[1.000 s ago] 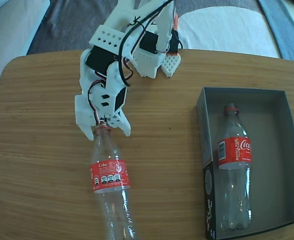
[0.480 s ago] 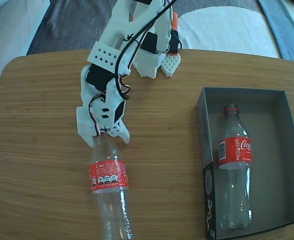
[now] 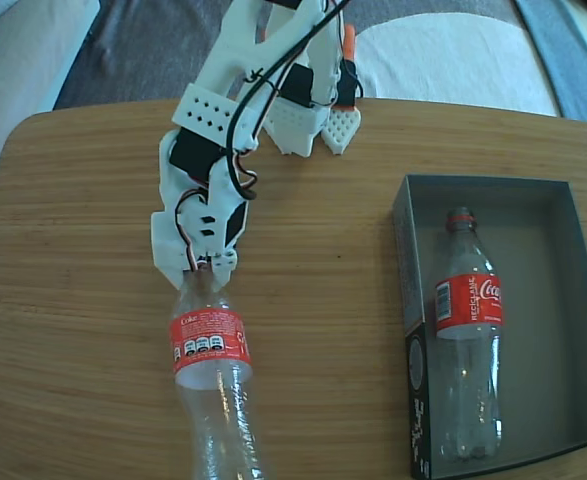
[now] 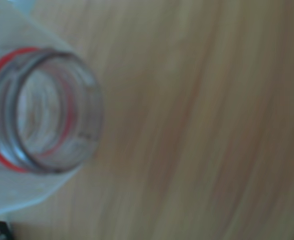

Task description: Grasp the bottles and put them in the box.

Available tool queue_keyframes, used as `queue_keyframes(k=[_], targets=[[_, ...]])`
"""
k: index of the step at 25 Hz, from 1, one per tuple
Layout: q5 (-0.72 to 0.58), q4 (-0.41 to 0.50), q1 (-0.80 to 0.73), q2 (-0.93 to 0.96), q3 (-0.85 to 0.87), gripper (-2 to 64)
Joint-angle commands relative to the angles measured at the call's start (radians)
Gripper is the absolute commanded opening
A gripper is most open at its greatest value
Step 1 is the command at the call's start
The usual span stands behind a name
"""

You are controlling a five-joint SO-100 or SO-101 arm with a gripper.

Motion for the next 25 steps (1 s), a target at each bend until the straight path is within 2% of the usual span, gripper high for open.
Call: queue_keyframes(k=[1,7,9,10,14,17,25], targets=[[-0.002,0.003,-0.002,0.023,-0.046,-0.3],[0.000,0.008,-0.005,0.025,-0.132,-0.3],[0.052,0.020,-0.014,0.057,-0.175,-0.3],[0.084,0.055,-0.021,0.078,-0.199,-0.3],[0.201,0.344,-0.074,0.149,-0.337,-0.3],[0.382,0.540,-0.135,0.175,-0.451,-0.3],[0.818,0.885,-0.357,0.189,-0.744,-0.3]])
